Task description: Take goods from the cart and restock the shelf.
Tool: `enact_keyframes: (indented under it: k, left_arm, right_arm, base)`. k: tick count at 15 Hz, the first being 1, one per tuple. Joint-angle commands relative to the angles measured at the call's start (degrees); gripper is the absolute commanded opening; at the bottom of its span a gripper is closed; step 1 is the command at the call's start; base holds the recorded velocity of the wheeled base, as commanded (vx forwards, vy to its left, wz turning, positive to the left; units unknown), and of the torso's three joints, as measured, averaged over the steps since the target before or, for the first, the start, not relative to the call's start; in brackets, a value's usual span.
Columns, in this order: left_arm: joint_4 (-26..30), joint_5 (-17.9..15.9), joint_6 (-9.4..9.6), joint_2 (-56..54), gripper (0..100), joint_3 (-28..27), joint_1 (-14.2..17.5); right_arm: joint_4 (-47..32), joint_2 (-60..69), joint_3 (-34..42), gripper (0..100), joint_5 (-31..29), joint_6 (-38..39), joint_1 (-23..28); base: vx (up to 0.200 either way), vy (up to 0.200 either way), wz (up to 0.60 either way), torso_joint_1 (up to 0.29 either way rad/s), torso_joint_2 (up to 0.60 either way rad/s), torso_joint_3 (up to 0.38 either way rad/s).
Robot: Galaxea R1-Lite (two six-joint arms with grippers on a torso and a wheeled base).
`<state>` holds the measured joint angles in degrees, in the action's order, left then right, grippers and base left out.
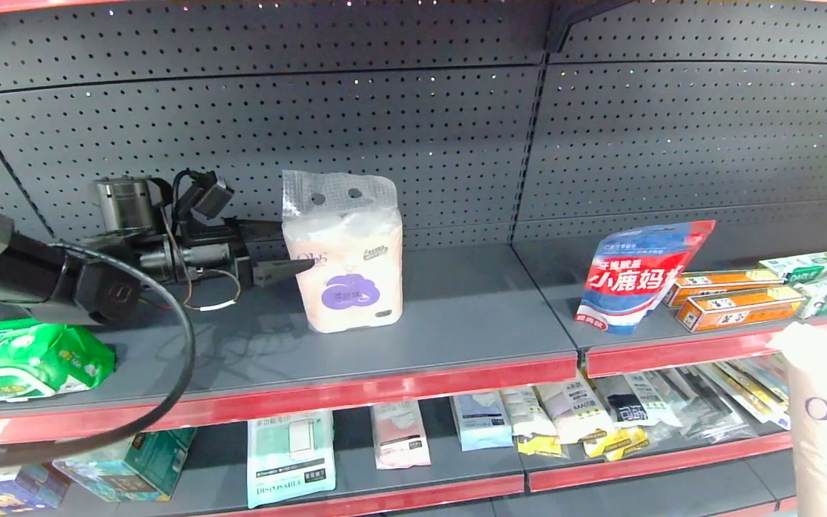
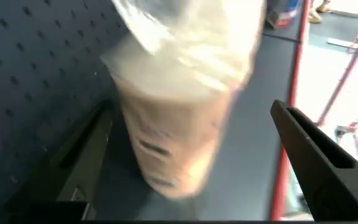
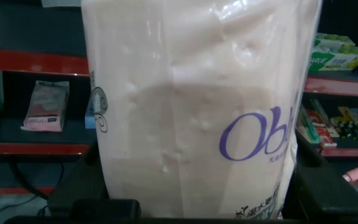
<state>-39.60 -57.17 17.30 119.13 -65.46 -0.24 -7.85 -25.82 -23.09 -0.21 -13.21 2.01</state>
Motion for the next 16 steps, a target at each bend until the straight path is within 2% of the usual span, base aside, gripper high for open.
enact_keyframes:
  k: [1, 6, 11, 12, 16]
  left_arm:
    - [-0.57, -0.39, -0.07, 3.92, 100, -3.27, -0.46]
    - [-1.1, -0.75, -0.16, 6.47, 100, -4.67, -3.36]
    - [-0.75, 0.66, -0.78, 8.75, 100, -8.54, -5.64]
    - [-0.83, 1.36, -1.48, 8.93, 100, -8.63, -5.82]
    - [-0.92, 1.45, -1.48, 10.16, 100, -9.33, -6.44]
  right_arm:
    - [-0.06, -0.37, -0.03, 0, 0.03, 0.03, 0.01]
    - [-0.06, -0.37, 0.15, 0, -0.58, 0.03, 0.01]
    - [-0.06, -0.28, -0.03, 0, -0.67, 0.03, 0.01]
    - [-0.06, -0.28, -0.03, 0, -0.67, -0.06, 0.01]
    - [-0.06, -0.28, 0.06, 0, -0.67, -0.06, 0.01]
  base:
    - [0.0, 0.0, 0.0, 0.0, 0.0, 0.0]
    - [0.0, 0.0, 0.0, 0.0, 0.0, 0.0]
    - [0.0, 0.0, 0.0, 0.0, 0.0, 0.0]
    - [0.0, 0.0, 0.0, 0.0, 0.0, 0.0]
    - [0.0, 0.0, 0.0, 0.0, 0.0, 0.0]
